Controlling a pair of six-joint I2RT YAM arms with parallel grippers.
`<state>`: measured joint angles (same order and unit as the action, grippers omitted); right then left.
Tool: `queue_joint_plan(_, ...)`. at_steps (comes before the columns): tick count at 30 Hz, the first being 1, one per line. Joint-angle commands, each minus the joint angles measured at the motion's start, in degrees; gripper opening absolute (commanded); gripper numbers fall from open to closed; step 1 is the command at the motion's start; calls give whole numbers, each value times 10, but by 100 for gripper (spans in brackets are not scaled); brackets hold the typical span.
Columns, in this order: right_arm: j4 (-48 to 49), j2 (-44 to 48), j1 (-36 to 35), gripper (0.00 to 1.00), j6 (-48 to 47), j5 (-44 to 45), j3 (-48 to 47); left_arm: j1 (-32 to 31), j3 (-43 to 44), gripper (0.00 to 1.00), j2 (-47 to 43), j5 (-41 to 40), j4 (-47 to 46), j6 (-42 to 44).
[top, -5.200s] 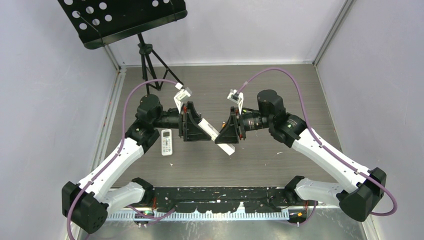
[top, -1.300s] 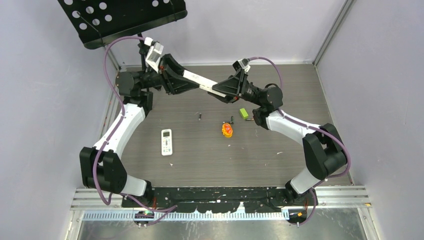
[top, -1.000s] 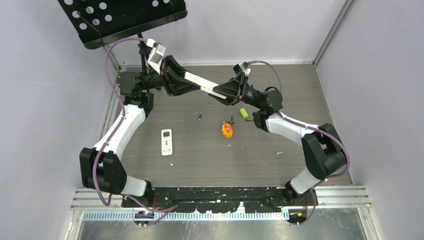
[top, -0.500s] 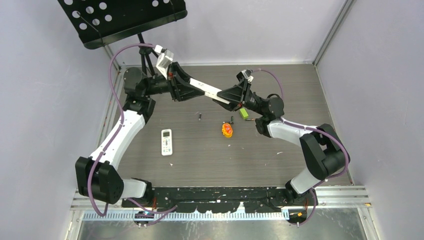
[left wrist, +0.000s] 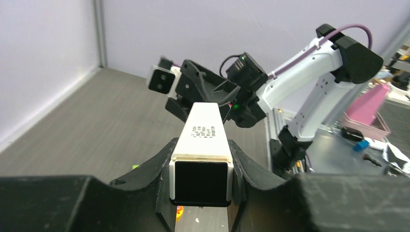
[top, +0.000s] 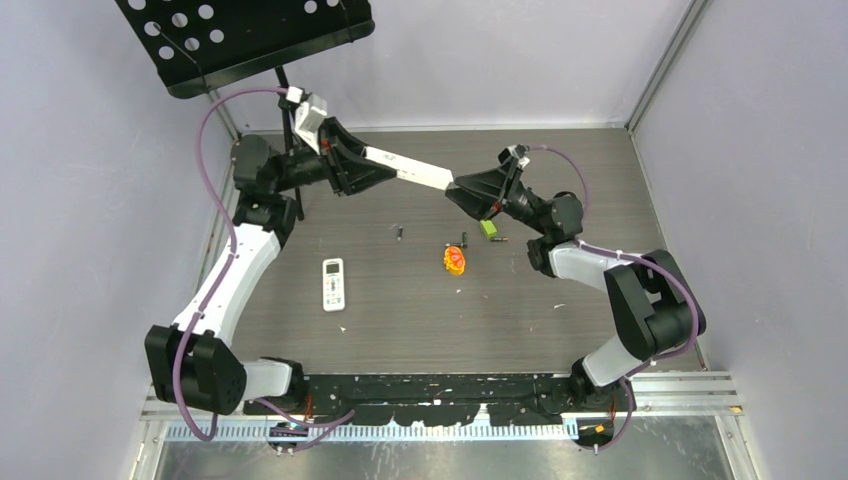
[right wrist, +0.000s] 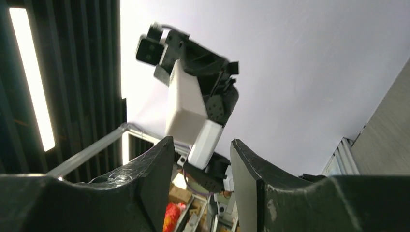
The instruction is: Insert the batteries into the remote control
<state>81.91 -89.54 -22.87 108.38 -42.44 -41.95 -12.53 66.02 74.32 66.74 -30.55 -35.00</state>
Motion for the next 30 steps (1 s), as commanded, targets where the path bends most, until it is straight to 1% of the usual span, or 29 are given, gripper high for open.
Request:
queue_joint_plan(1, -17, 12, 21, 52, -5, 11, 18, 12, 24, 0, -44, -39, -48, 20)
queue_joint_plan(6, -22, 13, 23, 52, -7, 12, 6, 12, 23, 0, -43, -29, -47, 19)
queue_joint_plan(11, -41, 34, 23, 63, -24, 24, 2, 12, 23, 0, -40, -14, -27, 31)
queue_joint_plan(14, -79, 59, 23, 64, -46, 42, 8, 12, 23, 0, -39, -2, -14, 40)
queue_joint_plan(17, -141, 88, 23, 64, -83, 47, -1, 12, 24, 0, -33, 25, -8, 42)
queue_joint_plan(19, -208, 109, 22, 64, -124, 36, -19, 12, 22, 0, -30, 39, -3, 45)
queue_joint_plan(21, -297, 125, 20, 63, -163, 18, -43, 12, 19, 0, -26, 48, -2, 47)
queue_joint_plan(24, -390, 147, 14, 63, -209, -1, -64, 12, 15, 0, -20, 50, -1, 50)
queue_joint_plan(28, -476, 163, 8, 63, -249, -16, -83, 11, 19, 0, -10, 46, 2, 52)
queue_joint_plan(30, -503, 167, 5, 58, -267, -22, -93, 12, 20, 0, -8, 46, 4, 53)
